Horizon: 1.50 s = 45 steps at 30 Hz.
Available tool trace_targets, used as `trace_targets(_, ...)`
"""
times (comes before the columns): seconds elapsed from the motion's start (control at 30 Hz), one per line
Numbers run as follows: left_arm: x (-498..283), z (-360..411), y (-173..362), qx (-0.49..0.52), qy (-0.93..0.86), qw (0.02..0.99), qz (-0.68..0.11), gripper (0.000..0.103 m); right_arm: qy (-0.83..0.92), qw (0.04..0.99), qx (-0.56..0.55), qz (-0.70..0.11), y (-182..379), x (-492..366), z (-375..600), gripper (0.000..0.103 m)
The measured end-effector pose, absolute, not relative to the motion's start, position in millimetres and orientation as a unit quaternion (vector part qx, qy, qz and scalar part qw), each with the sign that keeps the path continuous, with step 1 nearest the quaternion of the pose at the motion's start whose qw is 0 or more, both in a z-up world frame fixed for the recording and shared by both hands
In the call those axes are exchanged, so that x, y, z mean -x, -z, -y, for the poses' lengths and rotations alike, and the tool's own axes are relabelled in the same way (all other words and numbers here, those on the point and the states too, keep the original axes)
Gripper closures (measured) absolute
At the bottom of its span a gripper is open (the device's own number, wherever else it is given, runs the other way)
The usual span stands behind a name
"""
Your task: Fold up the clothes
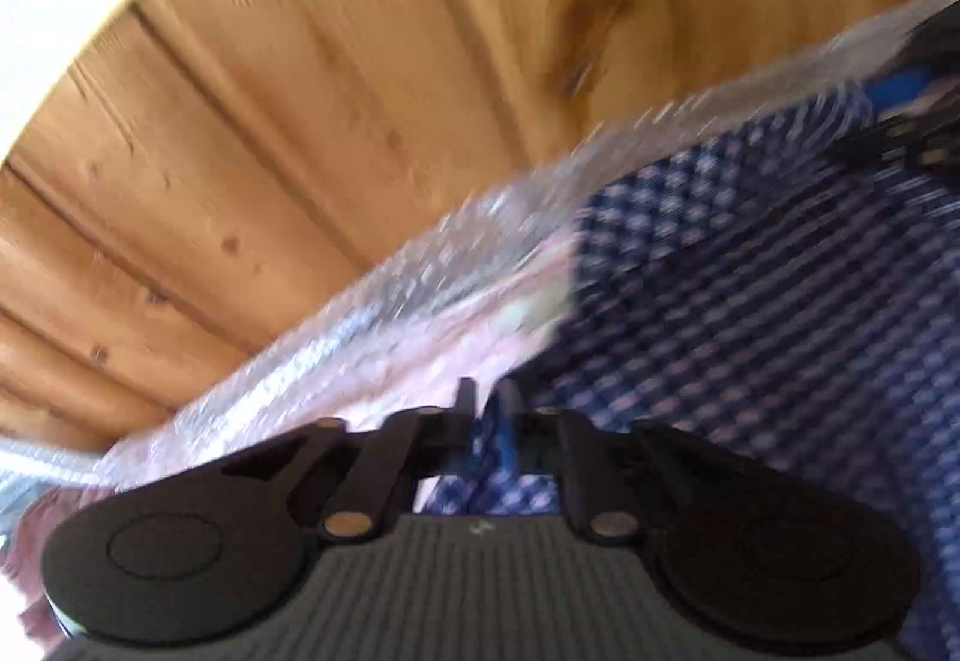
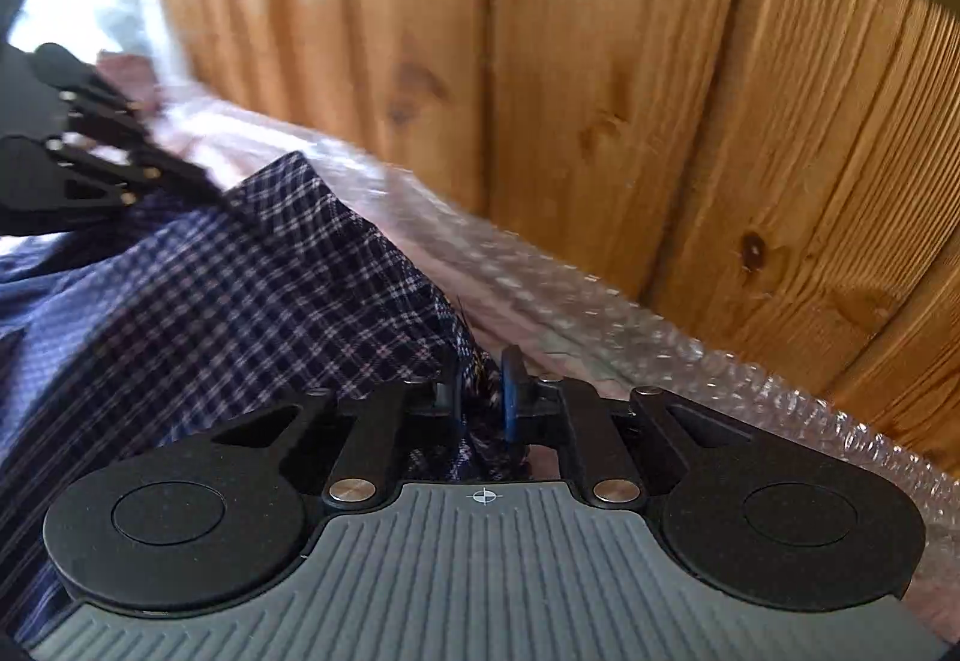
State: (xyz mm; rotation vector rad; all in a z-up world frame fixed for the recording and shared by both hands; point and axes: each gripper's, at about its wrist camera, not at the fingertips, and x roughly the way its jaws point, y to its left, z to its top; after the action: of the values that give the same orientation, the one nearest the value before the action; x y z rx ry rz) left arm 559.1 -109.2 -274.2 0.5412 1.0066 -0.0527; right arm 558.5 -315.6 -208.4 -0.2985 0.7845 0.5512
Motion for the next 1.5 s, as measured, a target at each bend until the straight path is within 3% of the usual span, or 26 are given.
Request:
trace_targets(0.03,-557.4,106.9,279.7,-0.259,0.009,0.838,-0.481,0.079,-0.237,0.882,0.146,-0.380,213.8,-559.0,317.1,0.047)
trace_targets(0.1,-531.3,94.5,269.4,-0.246,0.011,0.853,-0.461,0.076,-0.225,0.891,0.109,-0.378,205.7,-543.4,349.3,0.047)
trace_targets(0.23,-467.4,70.4,241.5,-0.209,0.046,0.882,-0.420,0.058,-0.200,0.909,0.042,-0.363,179.5,-464.7,452.5,0.028)
trace_targets(0.33,-425.4,65.4,233.4,-0.177,0.112,0.882,-0.422,0.055,-0.198,0.889,0.050,-0.409,199.2,-400.3,499.7,0.019)
trace_targets(0.4,-410.1,70.2,247.2,-0.175,0.132,0.871,-0.441,0.055,-0.194,0.875,0.051,-0.441,217.0,-365.7,520.4,0.019)
trace_targets(0.43,-408.2,71.6,256.4,-0.176,0.123,0.864,-0.455,0.055,-0.190,0.867,0.048,-0.457,228.4,-354.0,524.0,0.021)
trace_targets(0.47,-406.3,73.0,265.6,-0.178,0.113,0.858,-0.469,0.055,-0.171,0.868,0.063,-0.462,232.9,-351.0,528.4,0.042)
trace_targets(0.5,-406.4,72.3,274.3,-0.182,0.097,0.852,-0.481,0.056,-0.149,0.870,0.080,-0.463,235.9,-349.8,532.9,0.051)
trace_targets(0.57,-412.0,62.9,287.0,-0.189,0.043,0.846,-0.496,0.055,-0.104,0.871,0.115,-0.465,242.1,-347.2,542.0,0.103)
trace_targets(0.73,-389.7,17.8,262.2,-0.123,-0.020,0.859,-0.496,0.056,0.003,0.861,0.194,-0.471,262.3,-343.0,568.2,0.103)
trace_targets(0.8,-356.9,-1.3,240.7,-0.096,-0.013,0.873,-0.479,0.051,0.021,0.864,0.195,-0.463,257.4,-337.3,571.7,0.102)
trace_targets(0.87,-319.2,-24.8,223.6,-0.089,-0.022,0.883,-0.461,0.037,0.022,0.875,0.190,-0.444,238.4,-321.2,558.6,0.086)
trace_targets(0.9,-301.0,-39.5,217.9,-0.092,-0.040,0.884,-0.456,0.037,0.015,0.884,0.181,-0.431,226.3,-310.3,548.1,0.083)
trace_targets(0.97,-266.9,-74.2,211.3,-0.079,-0.086,0.886,-0.449,0.036,-0.005,0.898,0.159,-0.411,206.2,-284.5,520.4,0.058)
trace_targets(1.03,-244.9,-115.1,214.5,-0.035,-0.126,0.884,-0.448,0.034,-0.027,0.905,0.146,-0.398,190.3,-258.3,484.2,0.043)
trace_targets(1.1,-227.5,-158.4,221.7,0.019,-0.164,0.878,-0.449,0.030,-0.046,0.909,0.136,-0.391,174.3,-230.4,444.4,0.037)
trace_targets(1.23,-221.4,-207.3,248.7,0.095,-0.171,0.869,-0.455,0.035,-0.112,0.913,0.090,-0.383,155.5,-188.5,341.6,0.020)
trace_targets(1.33,-238.7,-208.9,257.9,0.130,-0.122,0.880,-0.440,0.035,-0.194,0.901,0.078,-0.380,153.2,-179.6,249.6,0.016)
trace_targets(1.43,-251.4,-181.9,264.6,0.149,-0.039,0.890,-0.428,0.064,-0.255,0.889,0.038,-0.378,153.0,-191.9,162.9,0.016)
trace_targets(1.5,-250.2,-153.2,263.0,0.130,0.026,0.895,-0.425,0.062,-0.283,0.878,-0.019,-0.386,152.9,-210.9,116.3,0.016)
